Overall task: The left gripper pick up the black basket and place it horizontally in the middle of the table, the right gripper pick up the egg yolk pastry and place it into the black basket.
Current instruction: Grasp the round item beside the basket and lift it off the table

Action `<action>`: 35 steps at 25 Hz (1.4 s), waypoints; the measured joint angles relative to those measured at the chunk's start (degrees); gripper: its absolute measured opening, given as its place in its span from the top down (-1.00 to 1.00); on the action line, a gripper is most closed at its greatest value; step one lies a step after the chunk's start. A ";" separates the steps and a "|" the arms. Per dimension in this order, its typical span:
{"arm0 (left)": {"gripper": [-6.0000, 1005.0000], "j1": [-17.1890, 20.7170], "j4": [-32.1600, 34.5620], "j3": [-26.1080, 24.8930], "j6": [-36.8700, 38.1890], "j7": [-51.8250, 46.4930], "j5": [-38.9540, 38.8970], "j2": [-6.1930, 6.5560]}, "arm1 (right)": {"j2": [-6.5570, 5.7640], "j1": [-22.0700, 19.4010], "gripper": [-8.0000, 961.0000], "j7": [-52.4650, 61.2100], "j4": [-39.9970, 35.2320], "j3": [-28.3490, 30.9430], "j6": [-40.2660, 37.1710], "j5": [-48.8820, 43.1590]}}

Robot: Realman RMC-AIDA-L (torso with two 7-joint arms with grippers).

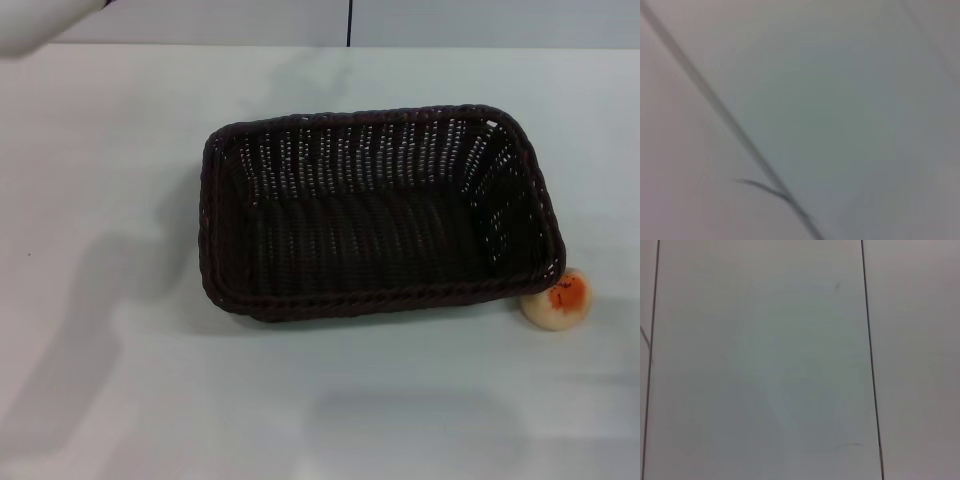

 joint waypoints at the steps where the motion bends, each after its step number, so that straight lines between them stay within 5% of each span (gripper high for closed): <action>1: -0.11 1.99 -1.19 1.70 4.25 0.50 -0.22 0.01 | 0.01 -0.01 -0.65 -0.01 -0.01 0.00 -0.01 0.00; 9: -0.21 13.51 -0.82 15.45 39.61 -4.32 4.37 0.26 | -0.02 -0.50 -0.65 -0.11 -0.01 -0.91 -0.49 -0.31; 15: -0.32 15.17 2.05 15.67 43.23 -14.17 8.46 0.27 | 0.05 -1.10 -0.65 -0.16 -0.09 -2.03 -1.11 -0.33; 23: -0.53 15.96 24.32 14.96 65.76 -49.29 20.87 0.15 | 0.13 -1.74 -0.65 -0.19 -0.01 -6.93 -1.06 -0.35; 35: -0.62 12.15 50.46 12.75 74.42 -61.03 20.85 -0.06 | 0.12 -1.61 -0.65 -0.23 0.22 -12.56 0.12 -0.37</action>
